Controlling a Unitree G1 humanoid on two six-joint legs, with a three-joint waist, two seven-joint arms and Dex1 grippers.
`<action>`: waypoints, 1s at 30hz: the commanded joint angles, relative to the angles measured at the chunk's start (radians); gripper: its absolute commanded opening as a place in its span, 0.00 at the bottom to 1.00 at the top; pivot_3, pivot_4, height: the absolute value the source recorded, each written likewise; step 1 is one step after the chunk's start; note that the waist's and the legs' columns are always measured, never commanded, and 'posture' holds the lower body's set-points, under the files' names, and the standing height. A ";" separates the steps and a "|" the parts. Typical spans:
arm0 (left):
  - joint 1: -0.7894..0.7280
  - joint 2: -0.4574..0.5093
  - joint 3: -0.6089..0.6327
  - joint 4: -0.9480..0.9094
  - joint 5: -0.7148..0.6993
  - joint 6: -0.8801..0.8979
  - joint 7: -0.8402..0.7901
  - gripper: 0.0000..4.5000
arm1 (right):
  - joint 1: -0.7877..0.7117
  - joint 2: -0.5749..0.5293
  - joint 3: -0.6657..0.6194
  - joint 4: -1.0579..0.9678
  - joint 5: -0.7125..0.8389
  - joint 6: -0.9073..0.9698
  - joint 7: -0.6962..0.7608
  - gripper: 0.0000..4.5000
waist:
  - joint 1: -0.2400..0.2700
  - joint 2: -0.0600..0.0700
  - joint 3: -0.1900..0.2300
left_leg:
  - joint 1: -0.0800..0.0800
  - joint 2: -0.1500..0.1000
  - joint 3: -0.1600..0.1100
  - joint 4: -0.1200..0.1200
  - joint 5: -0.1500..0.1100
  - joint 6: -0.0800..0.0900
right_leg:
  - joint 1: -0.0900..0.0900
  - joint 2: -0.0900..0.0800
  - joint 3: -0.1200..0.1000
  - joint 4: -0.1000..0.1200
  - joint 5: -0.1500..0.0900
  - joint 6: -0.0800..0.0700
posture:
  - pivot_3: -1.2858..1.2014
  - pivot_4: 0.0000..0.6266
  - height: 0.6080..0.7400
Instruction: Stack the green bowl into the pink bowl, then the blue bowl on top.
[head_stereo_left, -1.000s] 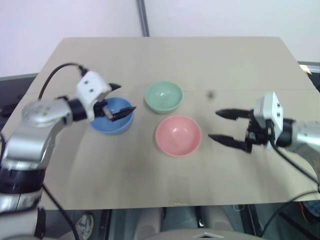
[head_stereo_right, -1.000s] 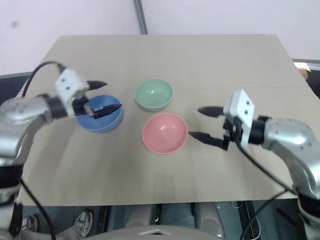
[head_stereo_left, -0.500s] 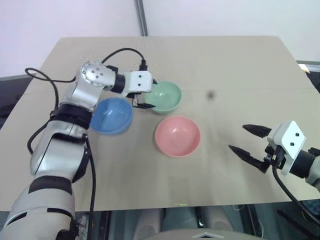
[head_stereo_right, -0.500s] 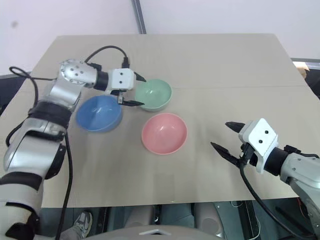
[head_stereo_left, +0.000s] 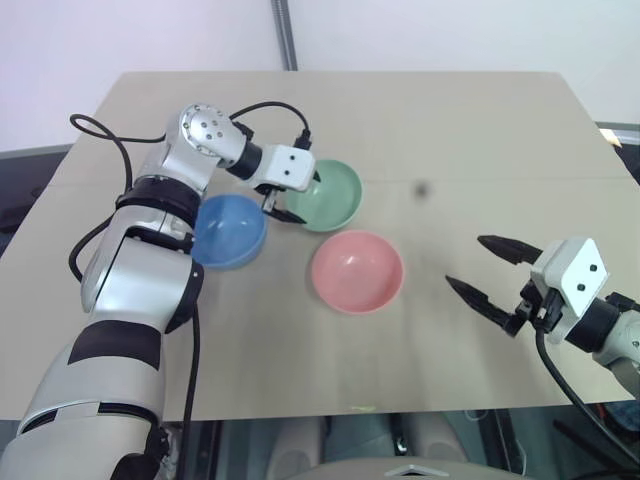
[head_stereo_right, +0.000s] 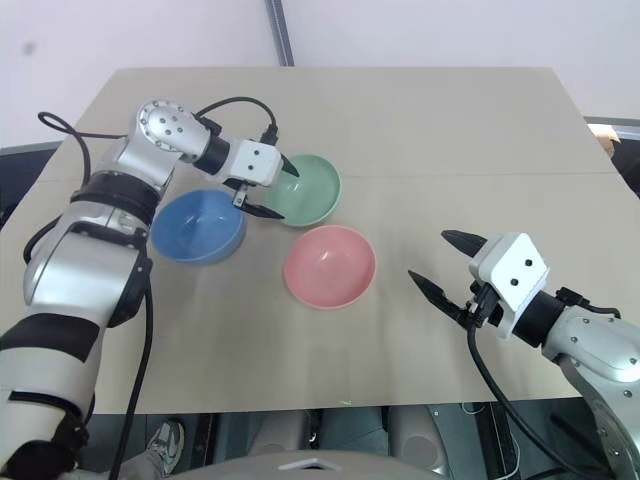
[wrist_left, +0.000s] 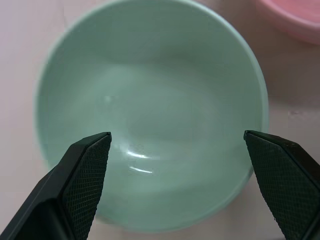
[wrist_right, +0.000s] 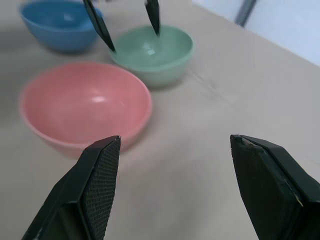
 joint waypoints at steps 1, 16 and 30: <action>-0.019 0.004 0.022 -0.006 -0.003 -0.011 -0.025 1.00 | -0.012 0.005 -0.050 -0.038 0.071 -0.034 0.006 0.84 | 0.000 0.000 0.000 | 0.000 0.000 0.000 0.000 0.000 0.000 | 0.000 0.000 0.000 0.000 0.000 0.000 | 0.52 0.24 1.00; -0.032 0.014 0.062 -0.041 -0.031 0.099 -0.101 1.00 | -0.081 -0.034 -0.009 0.004 0.101 -0.038 -0.038 0.84 | -0.001 -0.001 0.001 | 0.001 0.000 -0.002 0.006 -0.002 0.003 | 0.000 0.001 -0.001 0.009 0.000 0.000 | 0.52 0.24 1.00; 0.036 -0.060 0.023 -0.066 0.080 0.076 0.093 1.00 | -0.098 -0.034 0.030 0.003 0.080 -0.036 -0.079 0.84 | 0.000 -0.002 0.001 | 0.000 0.000 -0.002 0.008 -0.002 0.003 | 0.000 0.000 -0.001 0.010 0.000 0.000 | 0.52 0.24 1.00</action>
